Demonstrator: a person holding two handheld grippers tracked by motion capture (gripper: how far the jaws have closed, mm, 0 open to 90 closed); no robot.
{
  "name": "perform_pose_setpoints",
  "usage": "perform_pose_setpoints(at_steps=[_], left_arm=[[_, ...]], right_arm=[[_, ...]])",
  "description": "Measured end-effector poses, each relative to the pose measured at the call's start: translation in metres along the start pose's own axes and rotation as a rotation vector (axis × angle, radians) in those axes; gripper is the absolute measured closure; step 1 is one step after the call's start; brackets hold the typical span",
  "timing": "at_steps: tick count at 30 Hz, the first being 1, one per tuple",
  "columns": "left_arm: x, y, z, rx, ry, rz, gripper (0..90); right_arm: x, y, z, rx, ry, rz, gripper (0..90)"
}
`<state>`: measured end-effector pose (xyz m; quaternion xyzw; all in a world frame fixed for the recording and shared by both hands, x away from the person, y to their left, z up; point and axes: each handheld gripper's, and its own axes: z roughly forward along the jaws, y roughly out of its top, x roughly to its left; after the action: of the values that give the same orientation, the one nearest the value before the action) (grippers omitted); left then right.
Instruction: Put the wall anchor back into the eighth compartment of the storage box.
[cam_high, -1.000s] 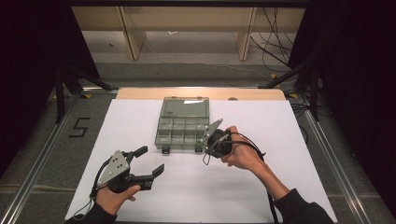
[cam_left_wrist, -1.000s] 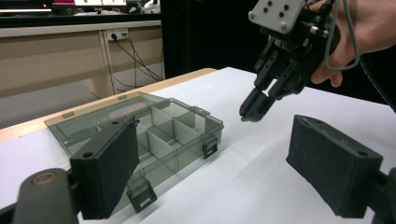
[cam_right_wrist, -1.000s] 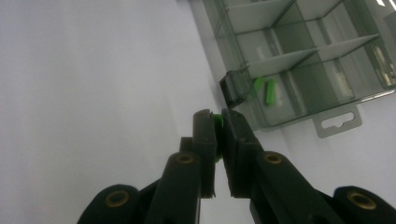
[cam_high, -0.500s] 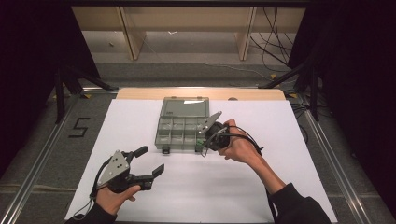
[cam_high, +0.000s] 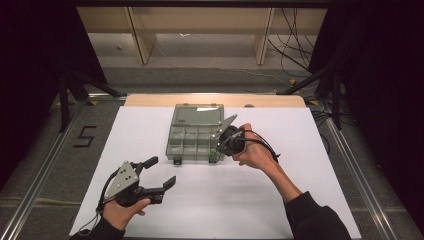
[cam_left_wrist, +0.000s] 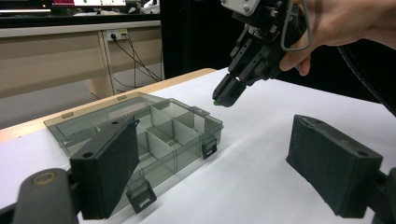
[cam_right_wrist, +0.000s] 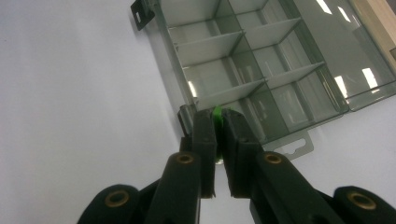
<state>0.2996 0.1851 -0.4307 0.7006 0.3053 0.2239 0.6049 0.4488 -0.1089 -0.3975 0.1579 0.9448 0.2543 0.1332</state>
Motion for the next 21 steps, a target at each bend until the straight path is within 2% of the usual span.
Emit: perform_pose_setpoints(at_steps=[21], left_arm=[[0.000,0.000,0.000,-0.008,-0.003,-0.005,15.8]], right_arm=[[-0.014,0.002,0.022,0.002,-0.027,0.025,84.5]])
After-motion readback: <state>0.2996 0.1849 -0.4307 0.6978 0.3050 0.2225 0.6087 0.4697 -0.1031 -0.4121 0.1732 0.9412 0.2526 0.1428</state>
